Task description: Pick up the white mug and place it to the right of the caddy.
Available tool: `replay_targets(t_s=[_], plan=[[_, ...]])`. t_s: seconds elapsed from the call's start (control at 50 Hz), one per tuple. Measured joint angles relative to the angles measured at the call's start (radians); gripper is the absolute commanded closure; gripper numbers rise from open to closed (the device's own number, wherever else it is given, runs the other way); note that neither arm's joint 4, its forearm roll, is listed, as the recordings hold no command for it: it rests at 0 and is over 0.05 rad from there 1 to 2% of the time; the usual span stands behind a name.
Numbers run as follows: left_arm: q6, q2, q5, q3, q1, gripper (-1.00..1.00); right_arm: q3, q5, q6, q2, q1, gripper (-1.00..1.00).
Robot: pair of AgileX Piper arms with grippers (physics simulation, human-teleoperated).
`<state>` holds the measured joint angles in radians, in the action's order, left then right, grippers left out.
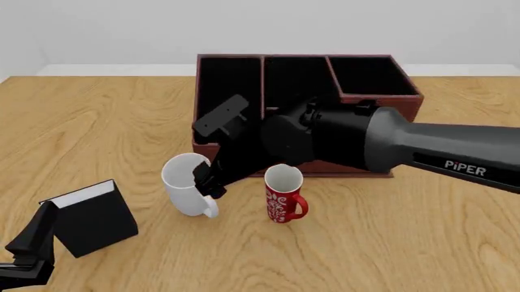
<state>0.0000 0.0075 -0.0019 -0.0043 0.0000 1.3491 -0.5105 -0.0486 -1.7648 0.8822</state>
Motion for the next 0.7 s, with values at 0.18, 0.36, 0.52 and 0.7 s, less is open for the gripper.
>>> replay_targets(t_s=[0.18,0.36,0.52,0.7], plan=[[0.0,0.0,0.0,0.0,0.0,-1.0,0.036,-0.03,0.014,-0.047,0.011,-1.0],[0.0,0.0,0.0,0.0,0.0,-1.0,0.064,-0.05,0.028,-0.087,0.018,-1.0],[0.0,0.0,0.0,0.0,0.0,-1.0,0.084,-0.06,0.042,-0.121,0.025,-1.0],[0.0,0.0,0.0,0.0,0.0,-1.0,0.099,-0.065,0.055,-0.157,0.033,-1.0]])
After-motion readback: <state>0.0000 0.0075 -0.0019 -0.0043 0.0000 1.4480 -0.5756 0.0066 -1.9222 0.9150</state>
